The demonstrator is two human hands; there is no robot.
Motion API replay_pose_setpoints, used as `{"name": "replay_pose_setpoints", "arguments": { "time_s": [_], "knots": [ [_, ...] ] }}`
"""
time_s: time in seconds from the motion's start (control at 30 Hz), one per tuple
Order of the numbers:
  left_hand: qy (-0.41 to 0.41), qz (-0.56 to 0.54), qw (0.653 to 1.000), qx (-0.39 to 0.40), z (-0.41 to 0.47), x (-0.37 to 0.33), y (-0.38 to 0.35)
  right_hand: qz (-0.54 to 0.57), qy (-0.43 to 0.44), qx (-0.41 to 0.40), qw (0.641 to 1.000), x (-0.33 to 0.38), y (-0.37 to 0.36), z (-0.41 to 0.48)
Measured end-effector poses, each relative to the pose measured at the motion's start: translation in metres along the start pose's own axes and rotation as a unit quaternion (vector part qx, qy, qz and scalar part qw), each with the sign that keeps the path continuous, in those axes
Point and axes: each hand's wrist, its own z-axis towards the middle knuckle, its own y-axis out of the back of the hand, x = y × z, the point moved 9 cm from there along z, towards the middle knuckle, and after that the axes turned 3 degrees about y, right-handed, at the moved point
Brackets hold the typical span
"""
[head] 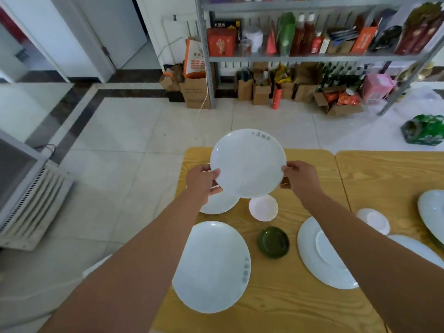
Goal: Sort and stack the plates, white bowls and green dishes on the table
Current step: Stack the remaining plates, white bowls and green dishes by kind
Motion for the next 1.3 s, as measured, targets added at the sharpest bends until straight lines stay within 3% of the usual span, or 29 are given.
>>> {"name": "replay_pose_setpoints", "arguments": {
  "time_s": [0.3, 0.63, 0.87, 1.3],
  "knots": [
    [-0.018, -0.018, 0.998, -0.060, 0.033, 0.004, 0.073, -0.073, -0.011, 0.018, 0.997, 0.004, -0.081, 0.017],
    [0.025, 0.090, 0.989, -0.110, 0.096, 0.055, 0.118, -0.145, -0.054, 0.051, 0.987, -0.045, -0.146, 0.041],
    [0.055, 0.125, 0.985, -0.104, 0.120, 0.086, 0.122, -0.199, -0.080, 0.053, 0.975, -0.078, -0.161, 0.047],
    [0.030, 0.169, 0.976, -0.132, 0.132, 0.082, 0.119, -0.276, -0.098, 0.025, 0.956, -0.091, -0.166, 0.064]
  ]
}}
